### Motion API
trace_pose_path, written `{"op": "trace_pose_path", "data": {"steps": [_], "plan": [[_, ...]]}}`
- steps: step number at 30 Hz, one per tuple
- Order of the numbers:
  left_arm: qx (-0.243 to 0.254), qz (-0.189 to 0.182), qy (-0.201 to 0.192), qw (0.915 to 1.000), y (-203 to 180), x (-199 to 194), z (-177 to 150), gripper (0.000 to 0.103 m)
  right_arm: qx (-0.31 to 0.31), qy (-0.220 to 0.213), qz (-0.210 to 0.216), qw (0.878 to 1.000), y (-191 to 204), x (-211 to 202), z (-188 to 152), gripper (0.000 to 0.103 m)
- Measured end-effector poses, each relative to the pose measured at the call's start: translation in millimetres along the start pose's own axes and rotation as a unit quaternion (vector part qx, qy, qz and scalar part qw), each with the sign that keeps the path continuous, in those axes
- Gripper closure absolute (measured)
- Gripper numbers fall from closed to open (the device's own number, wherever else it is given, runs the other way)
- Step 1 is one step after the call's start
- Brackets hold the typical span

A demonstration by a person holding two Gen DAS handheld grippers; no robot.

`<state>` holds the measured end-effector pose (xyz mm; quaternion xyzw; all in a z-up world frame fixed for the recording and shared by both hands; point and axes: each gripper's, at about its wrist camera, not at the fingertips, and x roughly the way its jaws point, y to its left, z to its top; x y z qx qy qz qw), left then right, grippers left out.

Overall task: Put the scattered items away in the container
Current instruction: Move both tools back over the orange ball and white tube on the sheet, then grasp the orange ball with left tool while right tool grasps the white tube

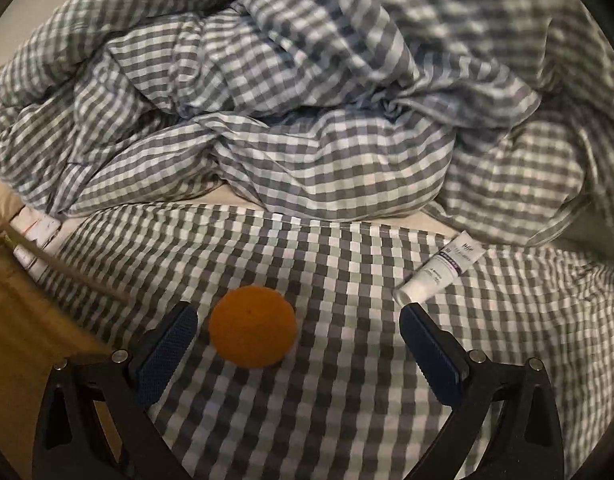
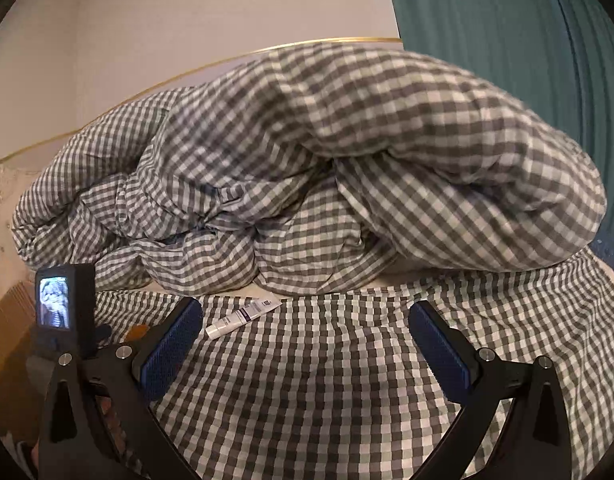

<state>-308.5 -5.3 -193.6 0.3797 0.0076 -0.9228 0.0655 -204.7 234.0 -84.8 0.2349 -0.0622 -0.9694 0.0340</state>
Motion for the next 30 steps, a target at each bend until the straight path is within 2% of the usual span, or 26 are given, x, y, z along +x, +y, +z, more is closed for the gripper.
{"op": "trace_pose_path", "data": {"steps": [6,9,10,11,13,16,19,21,22,23,30], "plan": [[-0.01,0.017,0.003,0.9998,4,33,2,0.001,-0.007,0.019,0.0,1.0,3,21,-9,0.0],[-0.015,0.016,0.002,0.9998,6,38,-1,0.014,-0.029,0.029,-0.008,0.999,11,32,-12,0.0],[-0.021,0.016,-0.001,0.9997,9,38,0,0.022,-0.035,0.036,-0.011,0.999,14,37,-13,0.0],[-0.024,0.019,-0.003,0.9995,11,38,0,0.038,-0.037,0.042,-0.012,0.998,17,41,-14,0.0],[-0.025,0.041,-0.007,0.9988,15,39,2,0.059,-0.038,0.057,-0.011,0.998,22,52,-16,0.0],[-0.038,0.026,-0.008,0.9989,23,40,3,0.06,-0.033,0.077,-0.006,0.997,28,65,-19,0.0],[-0.029,0.026,-0.012,0.9992,21,38,2,0.062,-0.03,0.088,-0.003,0.996,32,75,-21,0.0],[-0.024,0.026,-0.017,0.9992,20,36,0,0.068,-0.034,0.095,-0.004,0.995,36,82,-21,0.0],[-0.021,0.025,-0.022,0.9992,19,33,0,0.079,-0.04,0.103,-0.007,0.994,39,90,-21,0.0],[-0.019,0.025,-0.027,0.9991,19,31,0,0.095,-0.043,0.111,-0.008,0.993,42,97,-22,0.0],[-0.022,0.03,-0.029,0.9989,18,28,2,0.098,-0.017,0.179,0.002,0.984,60,163,-30,0.0]]}}
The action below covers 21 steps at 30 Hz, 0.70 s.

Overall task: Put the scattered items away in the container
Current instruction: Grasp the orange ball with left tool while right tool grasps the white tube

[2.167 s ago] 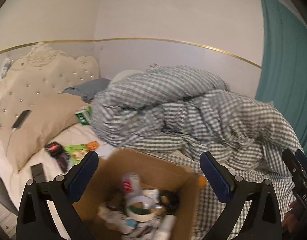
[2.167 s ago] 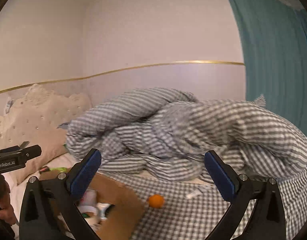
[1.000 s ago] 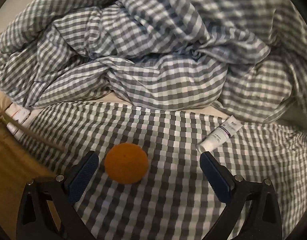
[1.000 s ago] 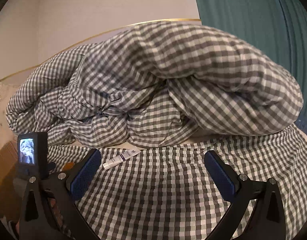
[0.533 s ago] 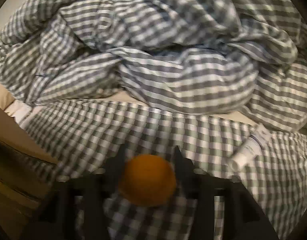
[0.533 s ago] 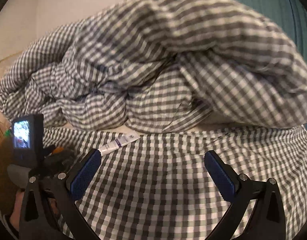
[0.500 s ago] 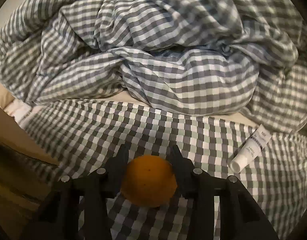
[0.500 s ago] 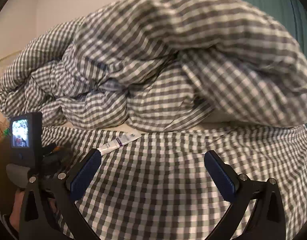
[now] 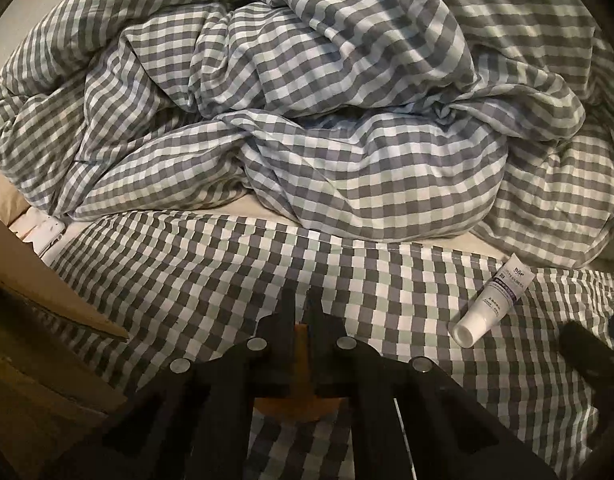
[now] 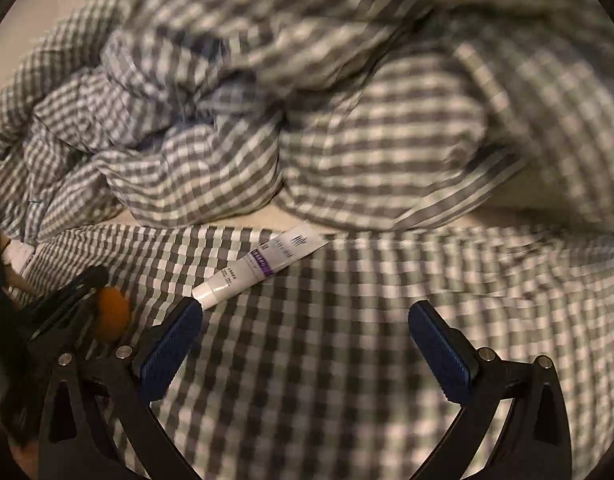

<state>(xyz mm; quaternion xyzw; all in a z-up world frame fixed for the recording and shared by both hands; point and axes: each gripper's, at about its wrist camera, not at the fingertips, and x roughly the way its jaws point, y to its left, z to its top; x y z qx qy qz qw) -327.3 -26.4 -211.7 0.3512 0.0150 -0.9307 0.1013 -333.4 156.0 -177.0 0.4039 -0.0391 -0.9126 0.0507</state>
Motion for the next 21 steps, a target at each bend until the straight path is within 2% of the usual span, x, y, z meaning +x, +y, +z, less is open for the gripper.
{"op": "trace_pose_path", "data": {"steps": [3,4,5,7,9,11,12,13,14,15,16,17,18,21], "plan": [[-0.005,0.004,0.0,1.0,2,3,0,0.093,0.025,0.034,0.014,0.999,10,29,6,0.0],[-0.008,0.005,0.001,1.0,3,4,0,0.086,0.025,0.046,0.015,0.998,16,39,8,0.0],[-0.011,0.006,0.002,0.9999,5,6,-1,0.071,0.022,0.051,0.015,0.998,20,45,9,0.0],[-0.021,0.012,0.006,0.9997,10,9,-2,0.052,0.007,0.056,0.003,0.998,32,56,10,0.002],[-0.03,0.008,0.008,0.9995,14,12,-2,0.05,0.006,0.058,-0.008,0.998,34,64,12,0.002],[-0.026,0.001,0.015,0.9995,12,15,-2,0.041,0.003,0.065,-0.023,0.998,35,71,14,0.003],[-0.022,0.001,0.019,0.9996,11,17,-3,0.038,-0.003,0.066,-0.03,0.997,36,73,14,0.006],[-0.019,-0.002,0.022,0.9996,9,19,-3,0.032,-0.01,0.064,-0.038,0.997,37,74,14,0.008],[-0.015,-0.005,0.026,0.9995,8,22,-3,0.025,-0.015,0.062,-0.043,0.997,38,74,14,0.019],[-0.011,-0.007,0.03,0.9995,6,24,-4,0.022,-0.022,0.059,-0.044,0.997,38,73,14,0.03],[-0.007,-0.01,0.036,0.9993,4,26,-4,0.017,-0.028,0.055,-0.041,0.997,39,71,13,0.037],[-0.001,-0.012,0.042,0.999,2,28,-5,0.013,-0.032,0.052,-0.039,0.997,39,69,13,0.056],[0.004,-0.011,0.047,0.9988,0,30,-5,0.012,-0.035,0.048,-0.04,0.997,38,66,13,0.067],[0.011,-0.006,0.055,0.9984,-3,34,-7,0.012,-0.034,0.048,-0.029,0.998,32,65,13,0.071]]}}
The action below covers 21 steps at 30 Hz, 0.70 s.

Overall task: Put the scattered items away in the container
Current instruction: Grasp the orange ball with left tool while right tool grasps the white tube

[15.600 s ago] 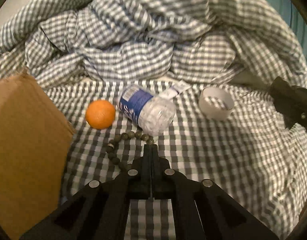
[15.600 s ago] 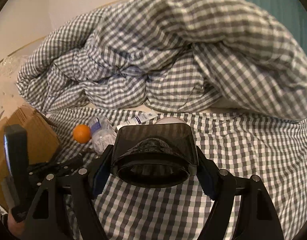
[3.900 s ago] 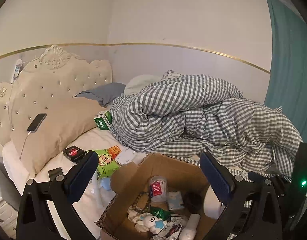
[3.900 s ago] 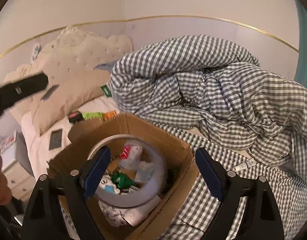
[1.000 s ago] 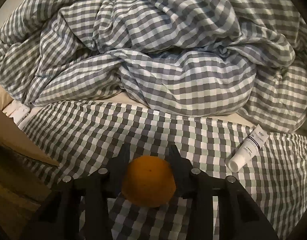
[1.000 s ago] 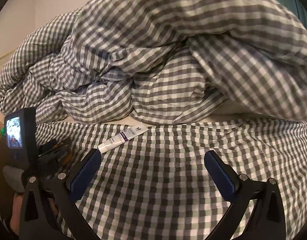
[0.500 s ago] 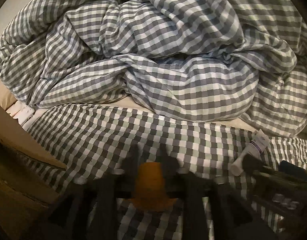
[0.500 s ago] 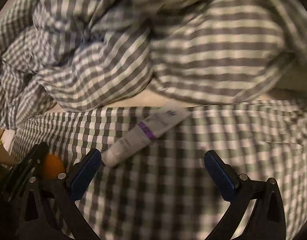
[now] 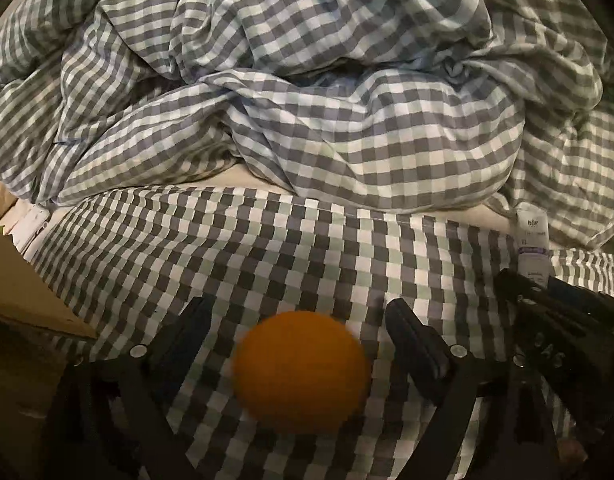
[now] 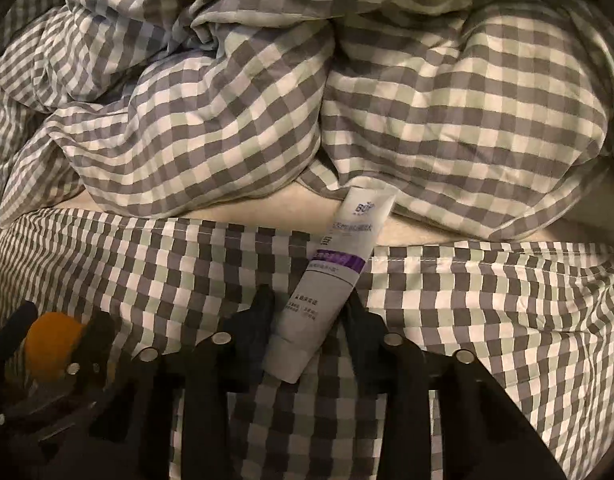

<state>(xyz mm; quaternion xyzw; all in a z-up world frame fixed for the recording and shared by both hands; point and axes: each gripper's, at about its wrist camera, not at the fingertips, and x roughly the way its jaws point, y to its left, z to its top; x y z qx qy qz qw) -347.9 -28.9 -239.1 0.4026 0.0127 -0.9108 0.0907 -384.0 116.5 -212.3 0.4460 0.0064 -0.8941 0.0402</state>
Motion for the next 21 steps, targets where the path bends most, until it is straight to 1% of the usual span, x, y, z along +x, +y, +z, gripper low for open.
{"op": "trace_pose_path", "data": {"steps": [3,6,7,8,9,12,21], "plan": [[-0.002,-0.001,0.002,1.0,1,1,0,0.012,0.001,-0.008,0.006,1.0,-6,-6,-2,0.075],[-0.002,-0.001,-0.002,1.0,1,0,-1,0.012,-0.006,-0.017,0.002,1.0,-12,-13,-5,0.077],[-0.006,0.003,-0.008,0.9999,2,-1,-1,0.022,-0.009,-0.02,-0.002,1.0,-13,-15,-6,0.078],[-0.01,0.005,-0.009,0.9999,4,-2,-1,0.042,-0.013,-0.023,-0.006,1.0,-14,-18,-7,0.079],[-0.015,0.004,-0.007,0.9999,6,-2,-1,0.047,-0.014,-0.027,-0.007,1.0,-16,-21,-8,0.08],[-0.03,-0.013,-0.002,0.9995,12,1,0,0.047,-0.011,-0.034,-0.004,0.999,-24,-31,-11,0.083],[-0.023,-0.021,-0.009,0.9995,8,-10,-4,0.049,-0.009,-0.049,0.013,0.999,-36,-62,-24,0.083]]}}
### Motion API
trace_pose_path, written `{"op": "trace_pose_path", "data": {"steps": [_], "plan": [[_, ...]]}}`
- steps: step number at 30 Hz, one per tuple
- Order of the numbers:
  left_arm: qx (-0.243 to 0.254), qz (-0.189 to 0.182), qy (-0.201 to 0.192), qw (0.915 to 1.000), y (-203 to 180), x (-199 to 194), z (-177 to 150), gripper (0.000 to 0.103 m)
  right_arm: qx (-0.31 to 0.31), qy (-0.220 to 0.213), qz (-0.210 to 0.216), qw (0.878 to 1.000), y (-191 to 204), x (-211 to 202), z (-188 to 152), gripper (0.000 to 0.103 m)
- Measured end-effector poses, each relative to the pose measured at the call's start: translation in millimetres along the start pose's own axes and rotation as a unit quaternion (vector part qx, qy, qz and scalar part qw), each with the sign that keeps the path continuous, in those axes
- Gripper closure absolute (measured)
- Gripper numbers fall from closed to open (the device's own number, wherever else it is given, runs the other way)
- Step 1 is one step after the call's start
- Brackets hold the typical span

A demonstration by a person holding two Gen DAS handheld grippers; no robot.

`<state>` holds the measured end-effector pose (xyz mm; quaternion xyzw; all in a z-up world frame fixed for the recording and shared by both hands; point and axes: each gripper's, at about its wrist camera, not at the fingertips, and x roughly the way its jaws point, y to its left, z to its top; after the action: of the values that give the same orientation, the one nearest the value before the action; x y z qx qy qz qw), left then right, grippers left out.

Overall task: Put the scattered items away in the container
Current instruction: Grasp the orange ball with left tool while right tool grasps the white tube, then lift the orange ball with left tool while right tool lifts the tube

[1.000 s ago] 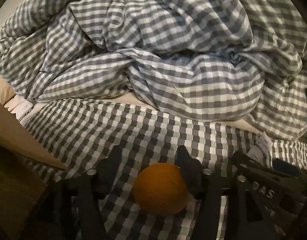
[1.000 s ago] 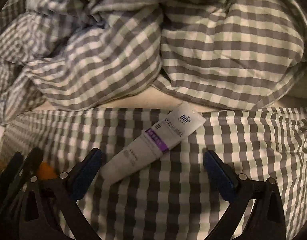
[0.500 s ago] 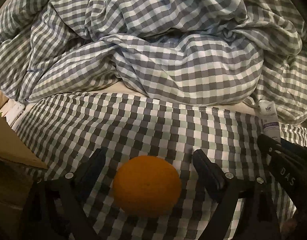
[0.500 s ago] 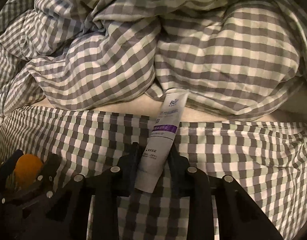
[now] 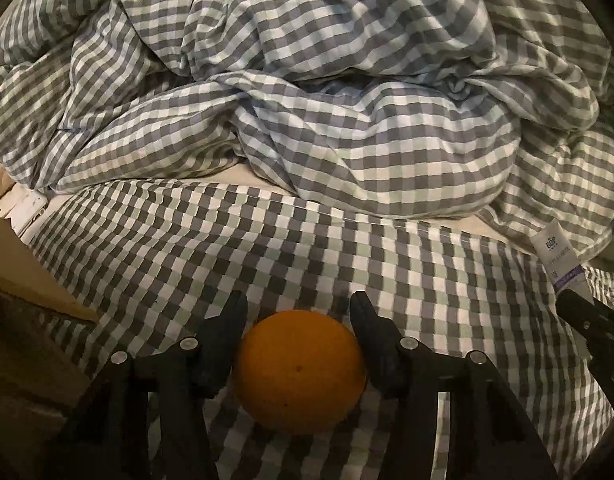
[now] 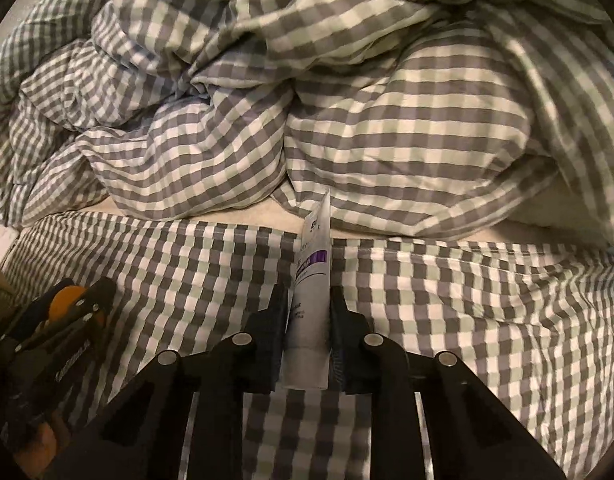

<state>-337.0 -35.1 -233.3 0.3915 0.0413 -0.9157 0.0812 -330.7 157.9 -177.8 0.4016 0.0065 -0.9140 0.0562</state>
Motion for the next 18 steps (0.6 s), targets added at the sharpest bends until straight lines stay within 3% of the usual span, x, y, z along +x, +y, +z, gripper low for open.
{"op": "trace_pose_path", "data": {"steps": [10,18], "plan": [[0.024,-0.016,0.007,0.9996,-23,-28,-10,0.049,0.012,-0.038,0.016,0.999,-20,-60,-7,0.083],[0.045,-0.038,-0.006,0.9983,-49,-89,-26,0.049,0.024,-0.069,0.026,0.997,-46,-118,-22,0.083]]}}
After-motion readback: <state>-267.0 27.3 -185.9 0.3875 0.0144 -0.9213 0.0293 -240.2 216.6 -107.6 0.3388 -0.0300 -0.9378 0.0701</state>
